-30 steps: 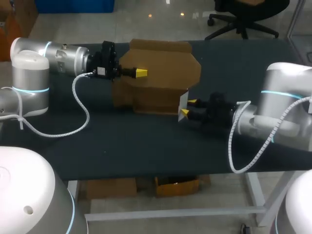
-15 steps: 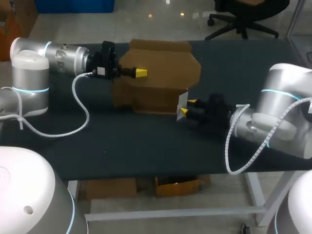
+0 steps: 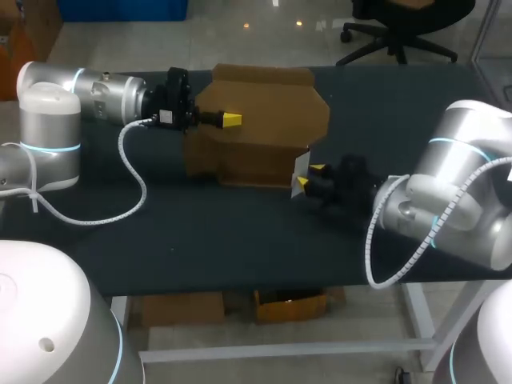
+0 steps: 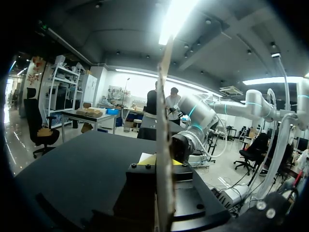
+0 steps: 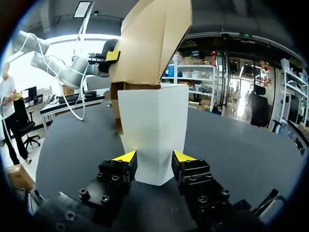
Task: Assemble the packaging by folding the flat box into shape, placing the metal phone stand inside, and closing the box properly
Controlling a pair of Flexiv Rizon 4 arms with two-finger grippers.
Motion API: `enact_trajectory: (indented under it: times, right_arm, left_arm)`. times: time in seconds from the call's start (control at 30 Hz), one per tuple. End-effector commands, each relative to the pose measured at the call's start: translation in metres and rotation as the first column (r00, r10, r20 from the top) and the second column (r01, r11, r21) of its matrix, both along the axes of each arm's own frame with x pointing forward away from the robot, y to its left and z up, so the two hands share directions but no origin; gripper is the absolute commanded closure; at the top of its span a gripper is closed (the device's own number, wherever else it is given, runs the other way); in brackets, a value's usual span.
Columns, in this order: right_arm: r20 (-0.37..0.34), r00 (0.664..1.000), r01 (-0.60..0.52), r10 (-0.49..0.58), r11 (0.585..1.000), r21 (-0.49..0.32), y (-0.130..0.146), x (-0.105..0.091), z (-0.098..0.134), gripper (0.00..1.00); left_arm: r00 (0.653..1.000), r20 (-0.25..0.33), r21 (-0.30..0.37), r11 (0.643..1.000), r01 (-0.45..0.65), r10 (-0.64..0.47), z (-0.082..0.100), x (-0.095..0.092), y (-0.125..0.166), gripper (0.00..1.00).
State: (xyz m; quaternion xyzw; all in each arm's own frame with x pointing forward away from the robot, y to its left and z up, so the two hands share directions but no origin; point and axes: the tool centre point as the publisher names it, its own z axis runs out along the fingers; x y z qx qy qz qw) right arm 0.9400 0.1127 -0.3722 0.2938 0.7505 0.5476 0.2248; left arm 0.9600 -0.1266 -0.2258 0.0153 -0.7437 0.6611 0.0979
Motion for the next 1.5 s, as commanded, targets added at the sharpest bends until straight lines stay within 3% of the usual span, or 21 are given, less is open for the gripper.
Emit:
enact_trajectory:
  times: [0.03,0.9,1.5]
  right_arm:
    - [-0.001,0.999,0.04,-0.04,0.999,-0.014,0.0074,0.0025,0.0025,0.56]
    - [-0.02,0.984,0.177,-0.177,0.984,-0.008,0.0089,0.0121,-0.0035,0.58]
    - [-0.03,0.953,0.301,-0.301,0.954,0.006,0.0071,0.0094,-0.0042,0.6]
  left_arm:
    - [1.0,0.0,0.001,1.0,0.002,-0.002,-0.0035,0.0004,0.0002,1.0]
    - [1.0,0.0,0.001,1.0,0.002,-0.002,-0.0035,0.0004,0.0002,1.0]
    - [1.0,0.0,0.001,1.0,0.002,-0.002,-0.0035,0.0004,0.0002,1.0]
